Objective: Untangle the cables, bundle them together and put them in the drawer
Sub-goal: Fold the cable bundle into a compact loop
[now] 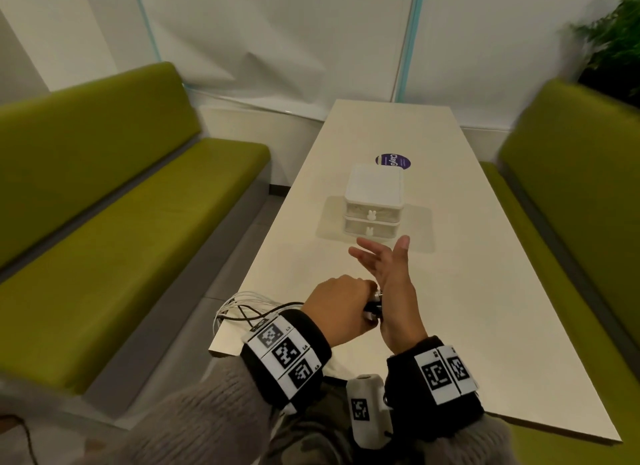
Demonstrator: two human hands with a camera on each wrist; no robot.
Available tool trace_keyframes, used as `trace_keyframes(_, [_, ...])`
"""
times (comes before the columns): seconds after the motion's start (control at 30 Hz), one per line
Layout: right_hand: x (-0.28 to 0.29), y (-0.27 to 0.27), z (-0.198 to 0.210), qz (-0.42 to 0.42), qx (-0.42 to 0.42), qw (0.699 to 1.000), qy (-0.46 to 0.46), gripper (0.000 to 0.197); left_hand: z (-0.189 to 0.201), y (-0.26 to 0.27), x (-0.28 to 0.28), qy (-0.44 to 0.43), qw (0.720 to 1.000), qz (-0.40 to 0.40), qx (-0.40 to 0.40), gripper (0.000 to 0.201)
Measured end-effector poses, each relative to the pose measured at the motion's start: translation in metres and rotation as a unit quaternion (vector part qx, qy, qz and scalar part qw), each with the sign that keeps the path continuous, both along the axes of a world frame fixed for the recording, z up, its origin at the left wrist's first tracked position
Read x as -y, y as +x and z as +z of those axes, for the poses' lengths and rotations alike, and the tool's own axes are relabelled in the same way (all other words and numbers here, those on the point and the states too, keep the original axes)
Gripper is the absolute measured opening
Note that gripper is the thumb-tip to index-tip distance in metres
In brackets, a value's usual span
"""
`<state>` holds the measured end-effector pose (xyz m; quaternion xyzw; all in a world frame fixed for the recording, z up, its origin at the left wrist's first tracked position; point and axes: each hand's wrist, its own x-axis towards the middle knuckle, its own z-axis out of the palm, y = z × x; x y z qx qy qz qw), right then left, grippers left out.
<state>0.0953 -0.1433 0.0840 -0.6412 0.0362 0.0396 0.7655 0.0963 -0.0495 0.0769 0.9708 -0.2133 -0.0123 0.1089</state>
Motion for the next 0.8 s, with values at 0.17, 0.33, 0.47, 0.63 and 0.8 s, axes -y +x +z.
trace_keyframes(0.17, [0.001, 0.006, -0.002, -0.002, -0.016, 1.0, 0.006, 0.079, -0.006, -0.004, -0.001, -0.028, 0.999, -0.02, -0.023, 0.032])
trace_keyframes(0.33, [0.011, 0.009, -0.002, -0.025, -0.011, 0.999, 0.036, 0.077, -0.01, -0.005, -0.006, -0.103, 0.994, -0.005, -0.025, 0.027])
trace_keyframes(0.47, [-0.002, 0.002, -0.001, -0.018, 0.009, 0.999, -0.047, 0.07, -0.006, -0.005, -0.002, -0.091, 0.995, -0.029, -0.036, 0.021])
trace_keyframes(0.63, [0.002, 0.002, -0.002, -0.024, 0.006, 0.999, -0.033, 0.068, -0.003, -0.007, 0.001, -0.058, 0.998, -0.025, -0.022, 0.027])
trace_keyframes(0.8, [-0.005, 0.002, 0.001, -0.003, 0.002, 0.997, -0.077, 0.066, 0.005, -0.008, 0.002, -0.045, 0.998, -0.035, -0.013, 0.024])
